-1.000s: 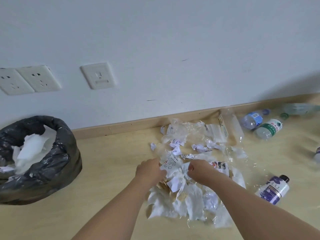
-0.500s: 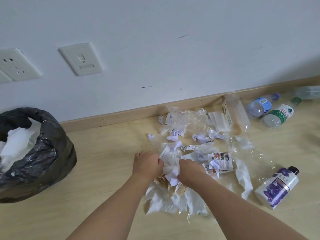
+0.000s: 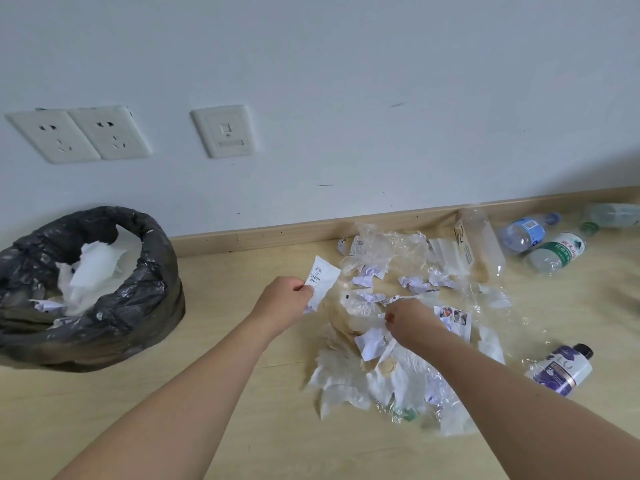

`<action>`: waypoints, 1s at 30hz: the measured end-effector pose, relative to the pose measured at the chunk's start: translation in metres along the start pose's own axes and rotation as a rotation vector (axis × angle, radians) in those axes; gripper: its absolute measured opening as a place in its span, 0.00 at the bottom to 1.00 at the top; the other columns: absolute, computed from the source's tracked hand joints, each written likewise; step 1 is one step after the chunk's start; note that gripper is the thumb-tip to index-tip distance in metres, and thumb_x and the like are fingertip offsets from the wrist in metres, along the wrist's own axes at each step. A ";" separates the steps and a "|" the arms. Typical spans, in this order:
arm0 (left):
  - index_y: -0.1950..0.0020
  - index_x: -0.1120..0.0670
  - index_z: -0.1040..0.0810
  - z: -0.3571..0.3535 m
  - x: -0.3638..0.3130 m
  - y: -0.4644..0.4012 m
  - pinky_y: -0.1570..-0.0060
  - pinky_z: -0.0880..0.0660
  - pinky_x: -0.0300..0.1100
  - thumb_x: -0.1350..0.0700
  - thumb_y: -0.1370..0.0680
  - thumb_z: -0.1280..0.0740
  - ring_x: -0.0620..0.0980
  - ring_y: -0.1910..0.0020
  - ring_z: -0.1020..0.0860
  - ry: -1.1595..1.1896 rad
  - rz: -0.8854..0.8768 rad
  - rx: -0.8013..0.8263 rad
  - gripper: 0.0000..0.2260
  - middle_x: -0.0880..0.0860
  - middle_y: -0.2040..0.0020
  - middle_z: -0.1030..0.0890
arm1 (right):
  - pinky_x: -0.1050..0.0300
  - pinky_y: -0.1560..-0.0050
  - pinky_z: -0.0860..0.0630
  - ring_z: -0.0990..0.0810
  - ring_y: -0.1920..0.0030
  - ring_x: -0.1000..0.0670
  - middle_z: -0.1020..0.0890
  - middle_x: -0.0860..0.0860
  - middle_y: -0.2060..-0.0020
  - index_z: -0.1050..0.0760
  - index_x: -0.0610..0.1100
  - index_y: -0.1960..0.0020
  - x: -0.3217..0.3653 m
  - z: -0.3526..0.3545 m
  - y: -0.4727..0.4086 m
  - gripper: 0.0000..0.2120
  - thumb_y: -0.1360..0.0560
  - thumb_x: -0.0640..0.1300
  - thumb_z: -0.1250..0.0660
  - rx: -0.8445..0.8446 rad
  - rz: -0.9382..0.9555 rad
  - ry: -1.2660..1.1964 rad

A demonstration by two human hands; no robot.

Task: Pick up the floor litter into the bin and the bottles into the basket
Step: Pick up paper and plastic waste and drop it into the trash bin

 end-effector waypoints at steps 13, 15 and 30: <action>0.67 0.54 0.40 0.079 -0.011 0.062 0.73 0.45 0.40 0.58 0.20 0.41 0.36 0.79 0.26 0.003 -0.066 -0.033 0.16 0.46 0.73 0.33 | 0.64 0.66 0.27 0.23 0.61 0.51 0.23 0.51 0.53 0.22 0.47 0.45 0.047 0.077 0.049 0.12 0.23 0.35 0.40 -0.143 0.089 -0.127; 0.66 0.53 0.40 0.094 -0.012 0.070 0.71 0.47 0.42 0.58 0.20 0.41 0.36 0.80 0.26 -0.010 -0.067 -0.029 0.15 0.44 0.77 0.34 | 0.64 0.66 0.27 0.23 0.62 0.52 0.22 0.52 0.53 0.21 0.49 0.47 0.060 0.094 0.054 0.14 0.23 0.35 0.42 -0.153 0.107 -0.148; 0.66 0.56 0.36 0.266 -0.015 0.091 0.69 0.44 0.42 0.59 0.23 0.39 0.50 0.72 0.38 -0.112 -0.204 -0.313 0.13 0.50 0.73 0.34 | 0.62 0.64 0.28 0.23 0.63 0.51 0.21 0.46 0.60 0.21 0.45 0.53 0.238 0.228 0.095 0.14 0.26 0.32 0.43 -0.291 0.243 -0.545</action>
Point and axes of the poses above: each hand's wrist, its own y-axis away from the middle knuckle, its own z-axis out of the back of the hand, x = y × z, the point moved 4 cm from there along -y, towards the middle knuckle
